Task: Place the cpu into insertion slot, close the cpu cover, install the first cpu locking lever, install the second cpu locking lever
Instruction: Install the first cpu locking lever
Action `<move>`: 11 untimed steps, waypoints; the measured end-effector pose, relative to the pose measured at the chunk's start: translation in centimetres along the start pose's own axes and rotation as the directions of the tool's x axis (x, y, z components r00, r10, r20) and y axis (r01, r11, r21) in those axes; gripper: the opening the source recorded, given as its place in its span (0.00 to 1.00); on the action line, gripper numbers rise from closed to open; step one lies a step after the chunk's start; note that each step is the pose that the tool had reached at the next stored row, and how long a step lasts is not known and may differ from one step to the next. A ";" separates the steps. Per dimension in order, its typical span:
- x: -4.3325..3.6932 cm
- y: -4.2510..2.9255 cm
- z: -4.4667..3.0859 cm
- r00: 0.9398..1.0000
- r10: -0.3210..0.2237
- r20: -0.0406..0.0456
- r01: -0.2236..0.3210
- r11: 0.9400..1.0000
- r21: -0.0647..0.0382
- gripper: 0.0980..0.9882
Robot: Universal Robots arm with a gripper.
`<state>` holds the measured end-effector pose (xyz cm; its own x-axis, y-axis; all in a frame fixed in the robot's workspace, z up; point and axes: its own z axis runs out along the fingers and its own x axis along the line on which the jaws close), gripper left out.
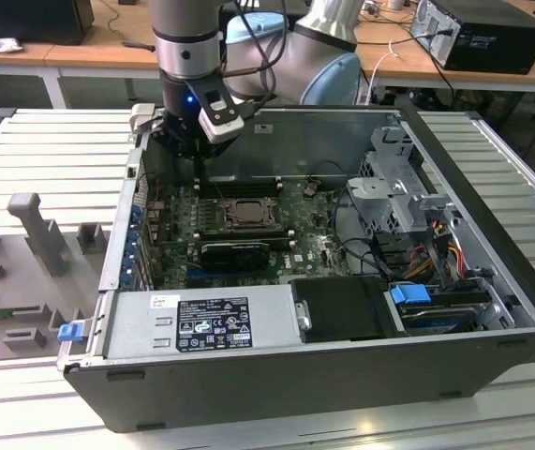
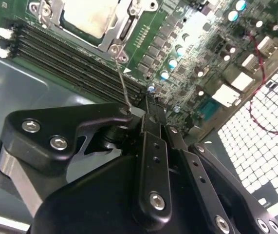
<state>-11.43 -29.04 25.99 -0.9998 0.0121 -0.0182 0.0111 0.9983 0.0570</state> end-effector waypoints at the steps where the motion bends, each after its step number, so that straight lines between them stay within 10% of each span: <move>1: -0.15 0.04 0.02 1.000 0.000 0.000 0.000 1.000 0.000 0.01; 11: -2.14 0.11 0.18 1.000 0.000 0.000 0.000 1.000 0.001 0.01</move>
<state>-9.29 -28.95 25.86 -0.9998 0.0124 -0.0184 0.0113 0.9983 0.0564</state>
